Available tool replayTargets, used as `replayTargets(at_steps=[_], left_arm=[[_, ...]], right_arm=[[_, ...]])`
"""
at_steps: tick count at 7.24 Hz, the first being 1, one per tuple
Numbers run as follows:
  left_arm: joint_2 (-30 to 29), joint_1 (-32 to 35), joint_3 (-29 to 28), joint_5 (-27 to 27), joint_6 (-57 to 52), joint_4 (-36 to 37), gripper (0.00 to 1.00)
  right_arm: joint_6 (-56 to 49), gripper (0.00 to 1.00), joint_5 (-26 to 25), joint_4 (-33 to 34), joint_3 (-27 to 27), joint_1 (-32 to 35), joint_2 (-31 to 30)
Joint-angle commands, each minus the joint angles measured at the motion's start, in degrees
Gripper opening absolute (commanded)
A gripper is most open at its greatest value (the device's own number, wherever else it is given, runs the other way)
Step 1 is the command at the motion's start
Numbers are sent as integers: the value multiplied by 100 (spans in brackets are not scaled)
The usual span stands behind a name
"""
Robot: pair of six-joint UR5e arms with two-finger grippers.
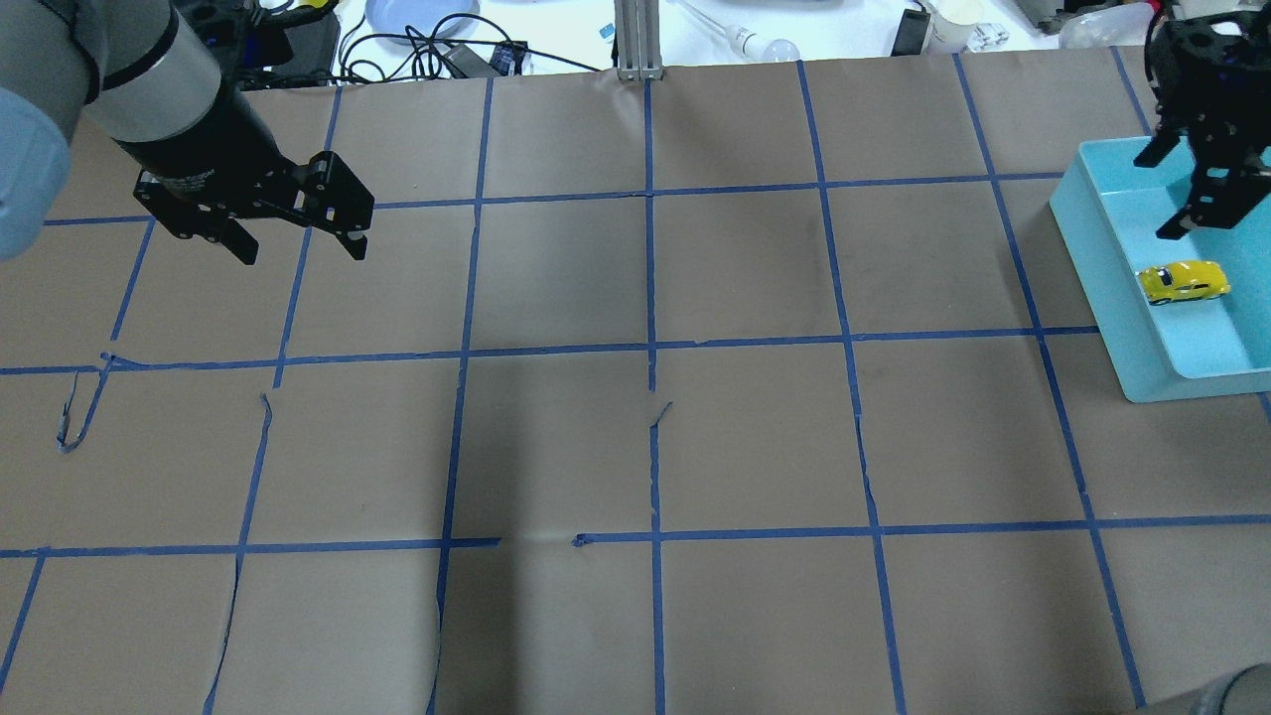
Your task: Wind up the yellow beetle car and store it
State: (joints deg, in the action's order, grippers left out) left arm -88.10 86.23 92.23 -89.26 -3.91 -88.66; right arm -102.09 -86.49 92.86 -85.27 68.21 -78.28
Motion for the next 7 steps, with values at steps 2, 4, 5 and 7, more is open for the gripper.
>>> replayTargets(at_steps=[2,4,5,7], left_arm=[[-23,-10,5,5,4,6,100],[-23,-10,5,-3,4,6,100],[-23,-10,5,-3,4,15,100],[-14,-10,5,-3,-5,6,100]], right_arm=[[3639,100,168,-33,28,1602,-390],[6075,100,185,170,10,2220,-469],[7061,100,177,406,28,2579,-469],[8507,100,37,793,28,2715,-504]])
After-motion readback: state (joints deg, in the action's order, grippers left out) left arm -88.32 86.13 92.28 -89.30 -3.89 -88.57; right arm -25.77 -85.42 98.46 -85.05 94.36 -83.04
